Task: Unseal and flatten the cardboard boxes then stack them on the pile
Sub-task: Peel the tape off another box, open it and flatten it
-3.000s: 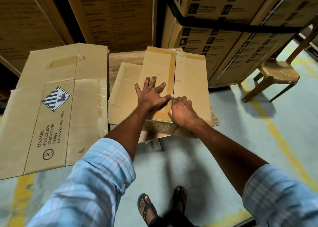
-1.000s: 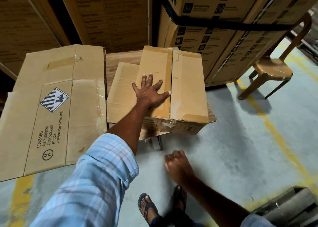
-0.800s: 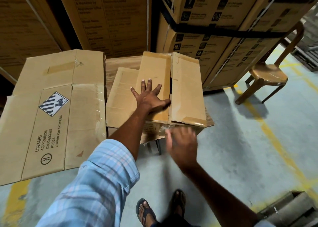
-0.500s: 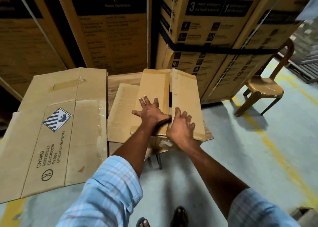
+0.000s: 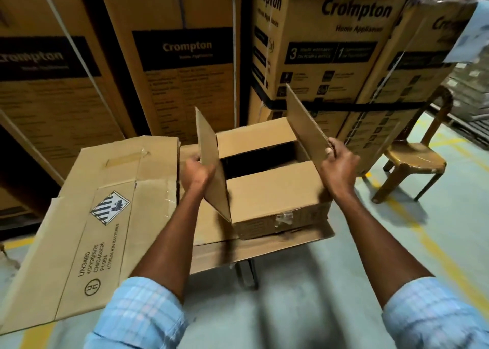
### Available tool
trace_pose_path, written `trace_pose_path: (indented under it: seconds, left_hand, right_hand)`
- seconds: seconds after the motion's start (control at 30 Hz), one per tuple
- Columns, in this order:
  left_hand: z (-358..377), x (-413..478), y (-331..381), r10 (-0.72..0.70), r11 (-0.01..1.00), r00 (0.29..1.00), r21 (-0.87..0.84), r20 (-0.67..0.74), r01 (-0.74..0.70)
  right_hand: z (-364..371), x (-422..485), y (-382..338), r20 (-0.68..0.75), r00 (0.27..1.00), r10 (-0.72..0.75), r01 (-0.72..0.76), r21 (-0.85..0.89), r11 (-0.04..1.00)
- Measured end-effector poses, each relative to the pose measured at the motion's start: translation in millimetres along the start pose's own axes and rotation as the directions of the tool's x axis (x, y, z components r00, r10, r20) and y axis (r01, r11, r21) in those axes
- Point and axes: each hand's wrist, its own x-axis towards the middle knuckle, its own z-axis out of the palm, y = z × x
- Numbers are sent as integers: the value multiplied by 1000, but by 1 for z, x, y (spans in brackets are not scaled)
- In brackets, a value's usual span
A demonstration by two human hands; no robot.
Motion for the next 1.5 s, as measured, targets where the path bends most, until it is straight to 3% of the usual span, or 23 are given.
trace_pose_path:
  seconds: [0.07, 0.1, 0.17, 0.23, 0.3, 0.33, 0.4, 0.53, 0.63, 0.7, 0.8, 0.87, 0.93, 0.97, 1.03, 1.1, 1.17, 1.2, 1.27, 1.33, 1.4, 1.47, 1.5]
  left_hand:
    - [-1, 3, -6, 90, 953, 996, 290, -2, -85]
    - [2, 3, -7, 153, 856, 988, 499, 11, -138]
    - [10, 0, -6, 304, 501, 951, 839, 60, -213]
    - [21, -1, -6, 410, 206, 886, 924, 218, -323]
    - [39, 5, -15, 379, 116, 814, 850, 440, -514]
    - [50, 7, -19, 327, 146, 793, 802, 514, -580]
    - [73, 12, -24, 210, 314, 779, 714, 590, -626]
    - [99, 26, -40, 49, 639, 806, 602, 589, -479]
    - [91, 31, -38, 163, 846, 855, 376, 492, -378]
    - [78, 26, -26, 357, 833, 836, 263, 416, -487]
    - [52, 0, 3, 576, 749, 698, 68, 425, -659]
    - [32, -12, 15, 525, 791, 593, -92, 611, -605]
    - [21, -15, 16, 393, 870, 477, -149, 786, -471]
    - [20, -15, 15, 303, 916, 453, -125, 838, -380]
    - [21, -9, 5, 114, 961, 459, 19, 881, -275]
    - [25, -2, -7, -51, 917, 450, 221, 892, -333]
    - [30, 6, -19, -133, 860, 473, 339, 871, -381]
    - [34, 10, -23, -118, 842, 525, 365, 843, -397]
    - [45, 20, -28, -67, 790, 656, 441, 752, -425]
    - [59, 28, -28, 3, 737, 730, 491, 684, -464]
    - [72, 38, -27, 130, 611, 788, 578, 601, -542]
    - [82, 53, -24, 267, 457, 826, 690, 496, -562]
    - [87, 63, -22, 307, 430, 838, 720, 451, -545]
  right_hand:
    - [3, -2, 5, 23, 1000, 6, -6, -7, 1000]
    - [6, -5, 6, 28, 1000, 10, -9, -22, 1000]
    - [12, -12, 6, 29, 999, 15, -14, -22, 1000]
    - [17, -15, 11, 50, 999, -7, 8, -11, 1000]
    - [23, -16, 20, 67, 997, -28, 28, -2, 1000]
    - [25, -17, 25, 67, 998, -21, 21, 8, 1000]
    - [24, -16, 31, 50, 999, -10, 7, 56, 998]
    - [14, 0, 46, 2, 998, 63, -63, 202, 977]
    - [13, 21, 55, 18, 985, 172, -172, 238, 956]
    - [17, 37, 60, 33, 978, 208, -210, 223, 952]
    - [22, 59, 69, 19, 974, 225, -225, 93, 970]
    - [24, 70, 74, 78, 978, 195, -185, -120, 975]
    - [28, 76, 73, 149, 986, 71, -7, -388, 922]
    - [30, 78, 68, 188, 982, -28, 111, -450, 886]
    - [26, 80, 48, 366, 914, -177, 306, -334, 892]
    - [21, 77, 38, 594, 757, -271, 473, -214, 855]
    - [20, 69, 43, 721, 630, -287, 689, -350, 634]
    - [21, 64, 49, 749, 611, -258, 753, -450, 480]
    - [19, 51, 56, 691, 707, -150, 691, -632, 349]
    - [20, 37, 62, 615, 788, -38, 592, -738, 324]
    - [24, 20, 78, 619, 784, 49, 562, -740, 369]
    - [27, 3, 99, 622, 780, 64, 498, -680, 539]
    - [28, -4, 109, 605, 792, 84, 427, -646, 632]
